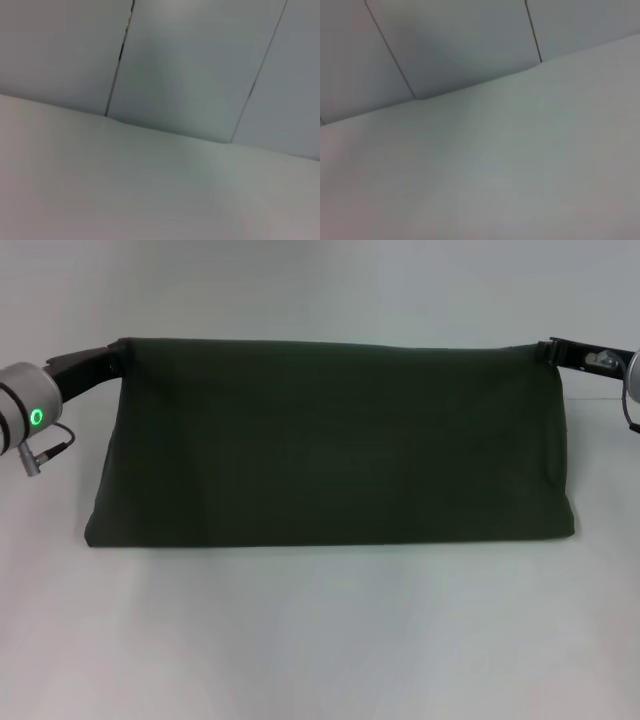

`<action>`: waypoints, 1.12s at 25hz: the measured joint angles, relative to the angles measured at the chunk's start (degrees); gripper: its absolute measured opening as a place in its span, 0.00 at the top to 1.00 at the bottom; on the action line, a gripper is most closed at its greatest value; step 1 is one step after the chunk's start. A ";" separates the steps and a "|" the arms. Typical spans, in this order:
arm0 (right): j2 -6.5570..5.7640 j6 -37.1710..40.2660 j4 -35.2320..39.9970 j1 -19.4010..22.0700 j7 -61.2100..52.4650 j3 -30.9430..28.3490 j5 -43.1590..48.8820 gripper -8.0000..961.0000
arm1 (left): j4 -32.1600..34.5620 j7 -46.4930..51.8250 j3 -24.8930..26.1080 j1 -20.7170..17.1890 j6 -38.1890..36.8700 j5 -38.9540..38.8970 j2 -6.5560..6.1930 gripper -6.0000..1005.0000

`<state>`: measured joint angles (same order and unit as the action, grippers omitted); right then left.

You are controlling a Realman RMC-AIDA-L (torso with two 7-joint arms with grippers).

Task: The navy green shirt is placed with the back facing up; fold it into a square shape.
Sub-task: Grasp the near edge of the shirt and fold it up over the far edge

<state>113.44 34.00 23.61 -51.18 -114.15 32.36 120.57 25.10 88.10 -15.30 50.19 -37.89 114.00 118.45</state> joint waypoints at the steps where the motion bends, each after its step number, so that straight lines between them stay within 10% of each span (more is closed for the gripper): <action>1: 0.01 -0.37 -0.06 -0.17 0.05 0.08 -0.01 0.96 | -0.12 -0.55 0.00 0.09 0.32 -0.46 0.07 0.99; 28: 0.69 -2.57 0.69 -0.09 5.51 -0.06 0.01 0.79 | 0.53 -4.79 0.00 0.62 5.42 -5.50 1.41 0.79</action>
<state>114.13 31.43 24.30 -51.27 -108.64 32.30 120.58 25.62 83.31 -15.30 50.81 -32.47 108.51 119.86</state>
